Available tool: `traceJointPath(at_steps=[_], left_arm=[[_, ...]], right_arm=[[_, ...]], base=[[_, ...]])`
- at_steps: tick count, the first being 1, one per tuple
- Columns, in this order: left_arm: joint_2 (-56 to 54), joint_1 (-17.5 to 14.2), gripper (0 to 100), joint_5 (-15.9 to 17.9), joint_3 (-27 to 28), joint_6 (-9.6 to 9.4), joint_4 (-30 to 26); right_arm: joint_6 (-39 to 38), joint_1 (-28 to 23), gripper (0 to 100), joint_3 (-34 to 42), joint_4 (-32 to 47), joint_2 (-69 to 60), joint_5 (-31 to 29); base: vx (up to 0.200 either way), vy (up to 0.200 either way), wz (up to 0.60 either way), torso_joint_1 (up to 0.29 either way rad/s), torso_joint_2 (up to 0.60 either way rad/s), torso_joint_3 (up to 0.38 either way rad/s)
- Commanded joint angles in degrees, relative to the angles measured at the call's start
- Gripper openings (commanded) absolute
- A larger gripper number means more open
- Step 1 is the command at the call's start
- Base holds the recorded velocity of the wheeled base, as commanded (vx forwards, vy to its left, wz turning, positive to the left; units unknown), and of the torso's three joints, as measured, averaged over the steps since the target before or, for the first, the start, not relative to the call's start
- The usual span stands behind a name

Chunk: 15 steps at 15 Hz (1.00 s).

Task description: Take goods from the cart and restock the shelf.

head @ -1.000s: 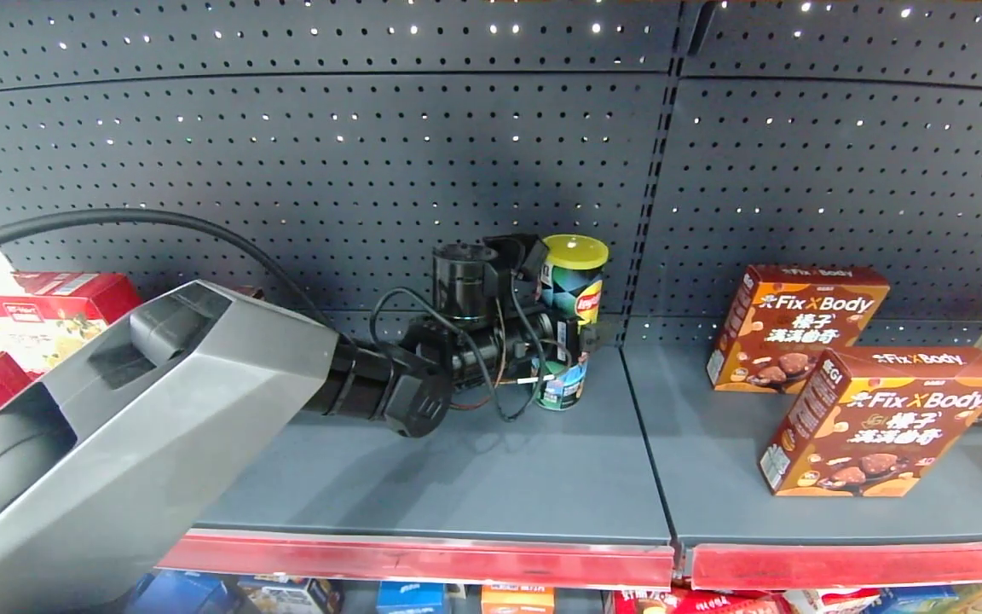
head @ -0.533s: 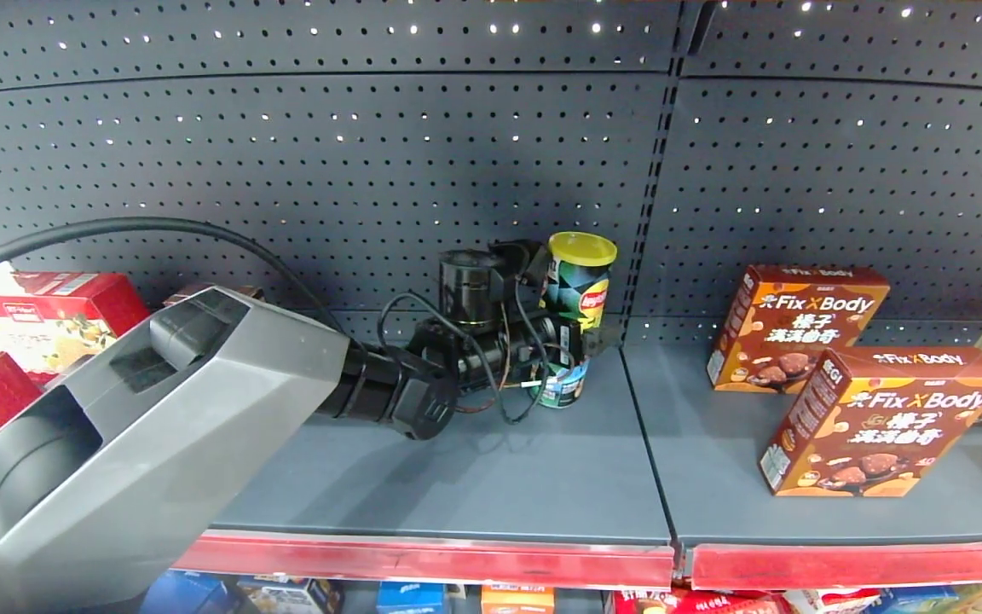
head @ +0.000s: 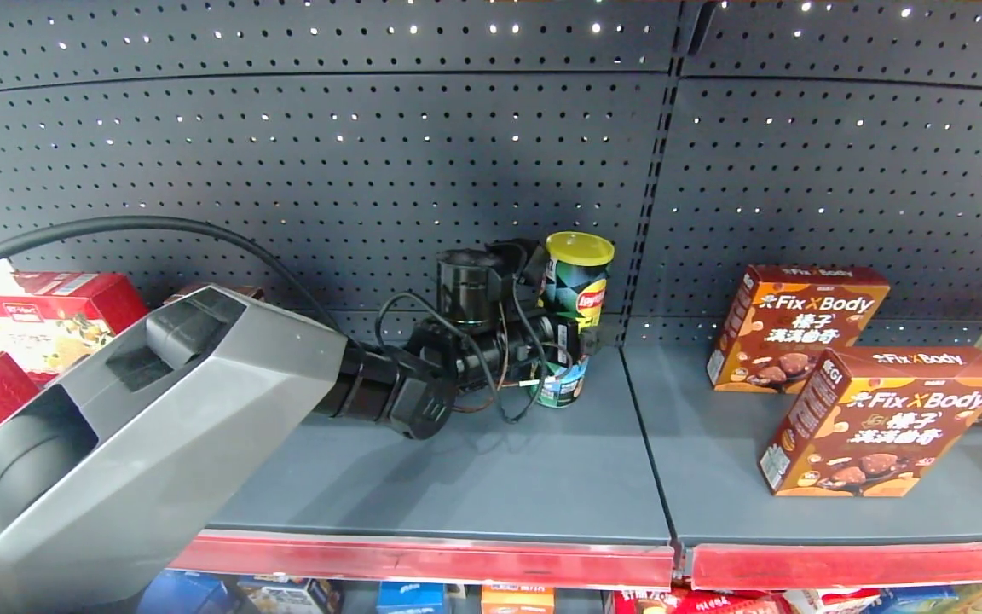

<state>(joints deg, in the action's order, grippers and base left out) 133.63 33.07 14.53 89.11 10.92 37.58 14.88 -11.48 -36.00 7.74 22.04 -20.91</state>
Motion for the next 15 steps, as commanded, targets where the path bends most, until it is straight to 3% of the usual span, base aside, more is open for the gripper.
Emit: traceJointPath(at_steps=[1, 5, 10, 15], left_arm=[[-0.48, -0.2, 100, -0.47, -0.87, -0.11, 0.03], [-3.29, -1.78, 100, -0.73, -3.77, -0.29, -0.05], [-6.81, -4.6, 100, -0.38, -10.1, -3.98, -0.23], [-6.98, -4.42, 100, -0.38, -10.45, -4.16, -0.14]], right_arm=[[0.06, -0.03, 0, -0.04, -0.01, 0.02, -0.01], [0.06, 0.06, 0, 0.4, 0.08, -0.68, 0.08], [-0.03, 0.06, 0, 0.84, -0.01, -0.86, 0.08], [-0.03, 0.15, 0, 1.02, -0.01, -1.56, 0.08]], base=[[0.0, 0.0, 0.0, 0.0, 0.0, 0.0], [0.0, 0.0, 0.0, 0.0, 0.0, 0.0], [0.0, 0.0, 0.0, 0.0, 0.0, 0.0], [0.0, 0.0, 0.0, 0.0, 0.0, 0.0]])
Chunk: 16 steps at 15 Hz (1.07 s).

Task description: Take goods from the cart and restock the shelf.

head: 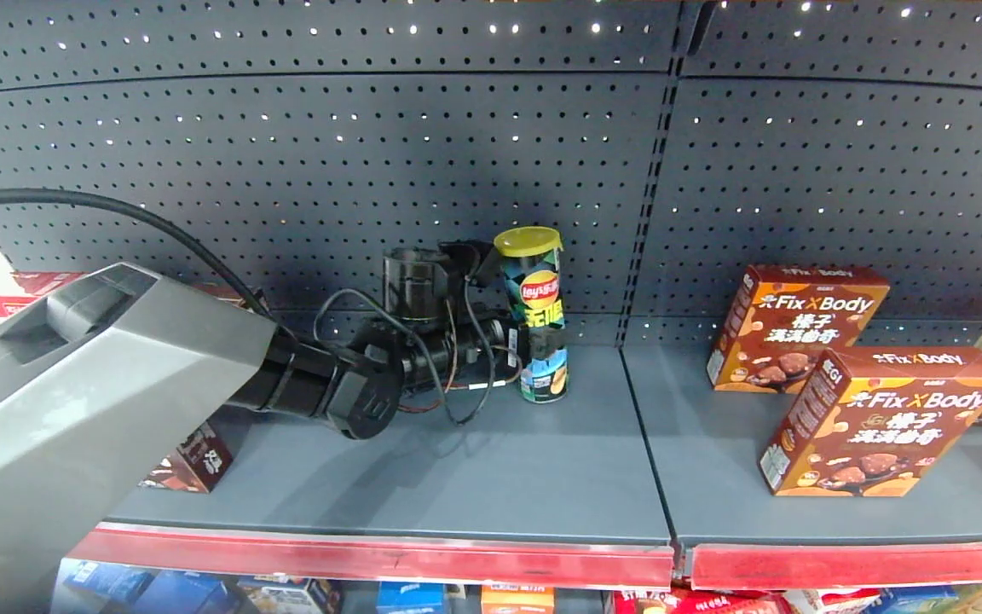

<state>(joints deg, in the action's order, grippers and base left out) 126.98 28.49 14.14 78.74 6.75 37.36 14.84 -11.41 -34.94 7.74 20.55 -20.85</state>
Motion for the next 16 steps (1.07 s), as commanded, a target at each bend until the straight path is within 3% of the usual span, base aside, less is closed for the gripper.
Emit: traceJointPath(at_steps=[1, 16], left_arm=[[-0.33, 0.43, 100, 0.01, -0.08, 0.01, 0.08], [1.08, 1.74, 100, 0.01, 3.0, 0.19, 0.08]], right_arm=[[0.02, 0.07, 0, 0.05, -0.01, -0.16, 0.02], [0.11, -0.02, 0, 0.92, 0.08, -1.66, 0.02]], base=[[0.0, 0.0, 0.0, 0.0, 0.0, 0.0], [0.0, 0.0, 0.0, 0.0, 0.0, 0.0]])
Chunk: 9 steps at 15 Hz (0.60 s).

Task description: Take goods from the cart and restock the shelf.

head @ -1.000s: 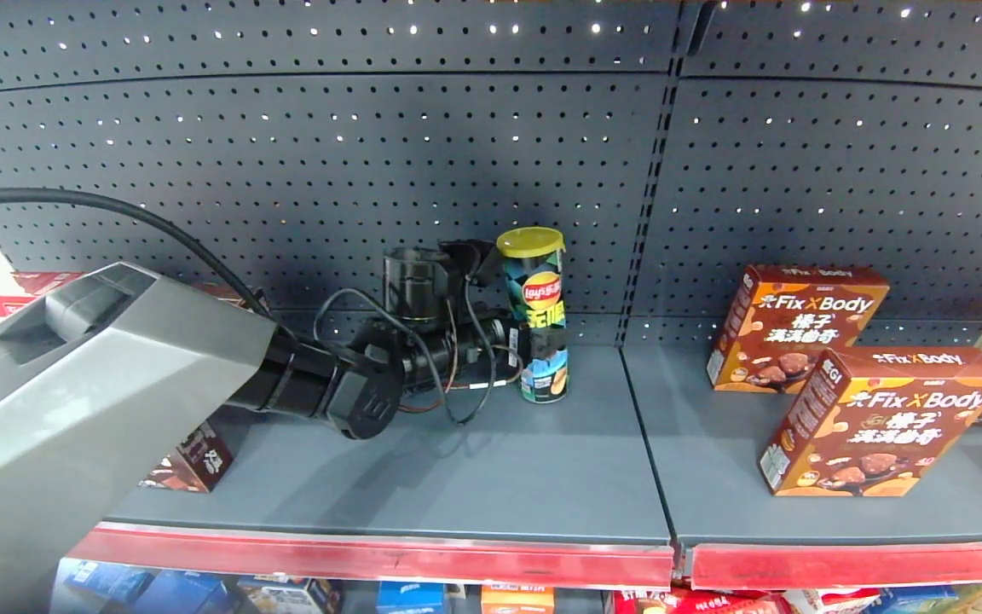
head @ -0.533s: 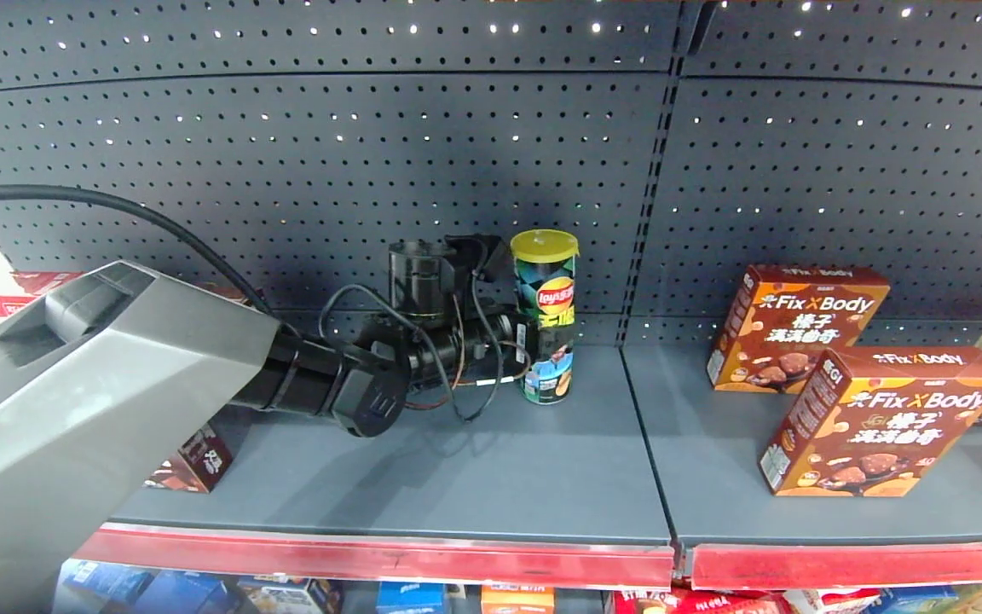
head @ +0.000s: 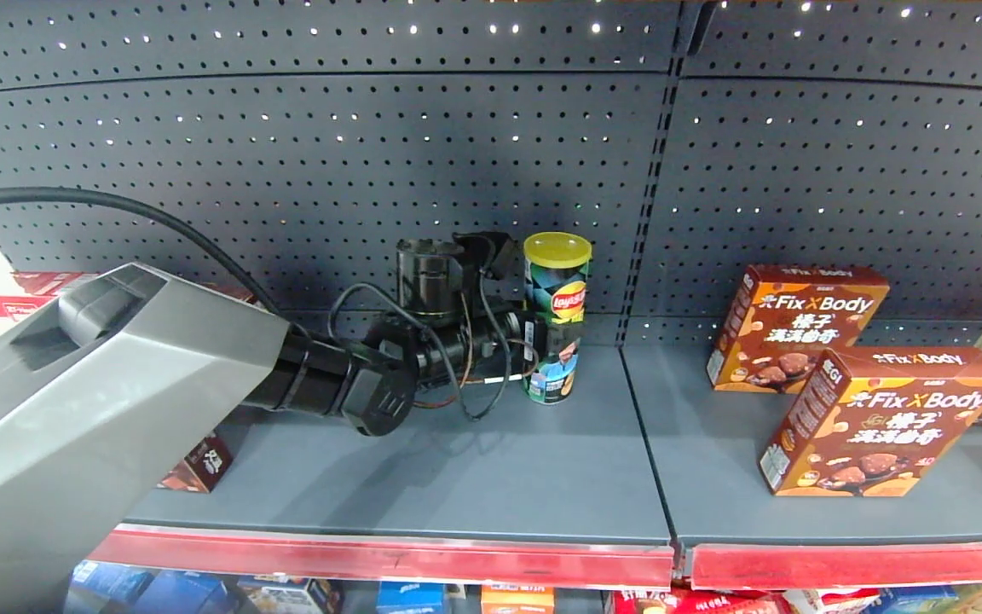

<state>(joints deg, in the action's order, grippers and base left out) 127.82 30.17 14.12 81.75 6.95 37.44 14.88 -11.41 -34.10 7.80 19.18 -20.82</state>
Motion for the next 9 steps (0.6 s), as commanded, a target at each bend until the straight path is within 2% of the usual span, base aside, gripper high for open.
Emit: traceJointPath(at_steps=[1, 9], left_arm=[[0.24, 0.06, 100, 0.03, -0.01, -0.09, 0.0], [0.06, 0.06, 100, 0.03, -0.63, -0.09, 0.0]], right_arm=[[0.06, -0.02, 0, 0.08, 0.02, -0.28, -0.01], [-0.03, -0.02, 0, 0.08, 0.02, -0.46, -0.01]], base=[[0.0, 0.0, 0.0, 0.0, 0.0, 0.0], [0.0, 0.0, 0.0, 0.0, 0.0, 0.0]])
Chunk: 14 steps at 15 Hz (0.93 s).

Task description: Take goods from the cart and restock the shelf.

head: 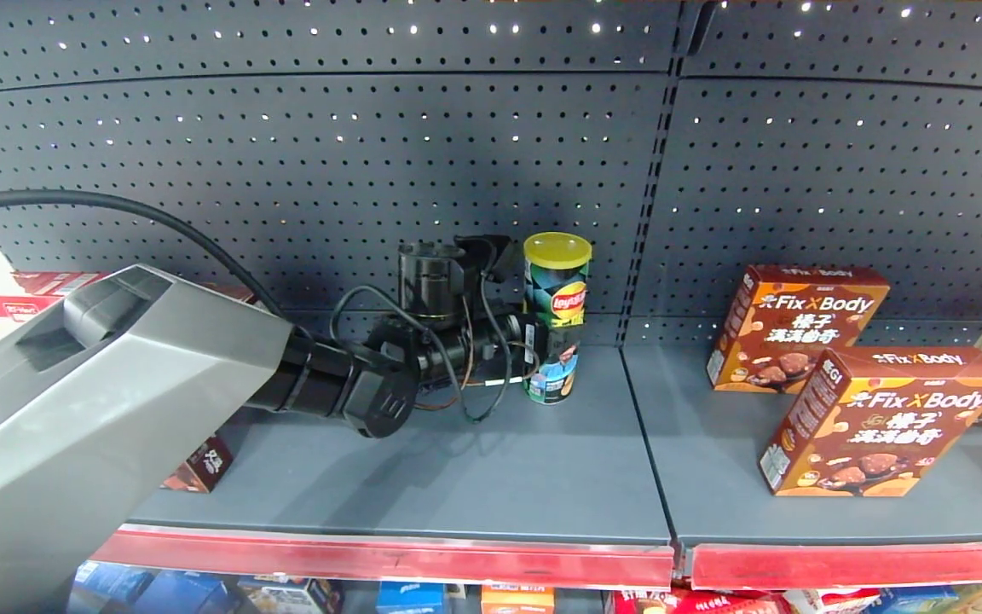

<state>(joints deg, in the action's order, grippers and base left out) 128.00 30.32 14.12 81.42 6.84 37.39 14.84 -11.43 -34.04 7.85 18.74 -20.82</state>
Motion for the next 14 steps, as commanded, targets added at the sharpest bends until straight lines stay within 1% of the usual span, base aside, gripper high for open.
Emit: traceJointPath(at_steps=[1, 9, 11, 13, 14], left_arm=[[-0.12, -0.08, 0, 0.03, -0.65, -0.07, 0.14], [0.06, -0.08, 0, -0.49, -0.47, 0.02, 0.05], [-0.03, 0.62, 0, -0.67, -0.65, 0.1, 0.05], [-0.3, 1.59, 0, -2.34, -1.09, 0.19, -0.04], [-0.74, 2.11, 0, -3.83, -1.88, 0.19, 0.14]], right_arm=[[0.02, 0.01, 0, 0.02, 0.06, -0.02, -0.01], [0.02, 0.01, 0, 0.81, -0.03, -0.28, -0.01], [0.02, 0.01, 0, 0.81, -0.03, -0.28, -0.01], [0.02, 0.01, 0, 0.64, -0.03, -0.28, -0.01], [0.02, 0.1, 0, 0.55, -0.03, -0.37, -0.01]], base=[[0.0, 0.0, 0.0, 0.0, 0.0, 0.0], [0.0, 0.0, 0.0, 0.0, 0.0, 0.0], [0.0, 0.0, 0.0, 0.0, 0.0, 0.0], [0.0, 0.0, 0.0, 0.0, 0.0, 0.0], [0.0, 0.0, 0.0, 0.0, 0.0, 0.0]])
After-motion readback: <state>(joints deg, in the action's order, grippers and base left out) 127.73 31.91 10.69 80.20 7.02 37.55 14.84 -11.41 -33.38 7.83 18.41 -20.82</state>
